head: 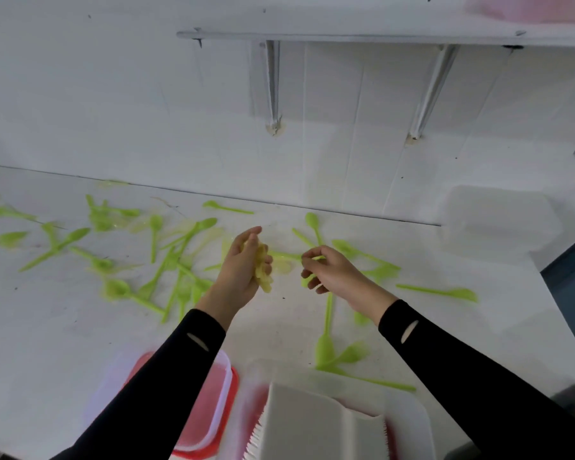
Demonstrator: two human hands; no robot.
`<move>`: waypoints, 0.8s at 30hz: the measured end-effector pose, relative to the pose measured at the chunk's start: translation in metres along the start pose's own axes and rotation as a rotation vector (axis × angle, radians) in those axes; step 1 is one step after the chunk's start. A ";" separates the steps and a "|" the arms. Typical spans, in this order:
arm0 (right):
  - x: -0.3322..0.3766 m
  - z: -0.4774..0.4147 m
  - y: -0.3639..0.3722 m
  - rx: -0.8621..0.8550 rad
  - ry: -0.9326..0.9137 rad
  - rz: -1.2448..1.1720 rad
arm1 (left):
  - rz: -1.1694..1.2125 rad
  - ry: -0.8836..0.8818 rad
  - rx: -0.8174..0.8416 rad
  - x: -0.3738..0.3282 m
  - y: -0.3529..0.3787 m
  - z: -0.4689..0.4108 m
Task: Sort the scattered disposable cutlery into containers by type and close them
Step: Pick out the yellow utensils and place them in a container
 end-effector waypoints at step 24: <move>-0.028 -0.079 0.084 -0.247 -0.433 1.368 | -1.318 0.076 0.151 -0.028 -0.117 -0.154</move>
Point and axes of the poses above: each hand's wrist, its own z-axis away from the middle knuckle, its own y-axis out of the palm, x = y × z, the point moved 4 cm from there along -z, towards the middle knuckle, and after that the axes turned 1 degree about z, right-handed, at the moved point
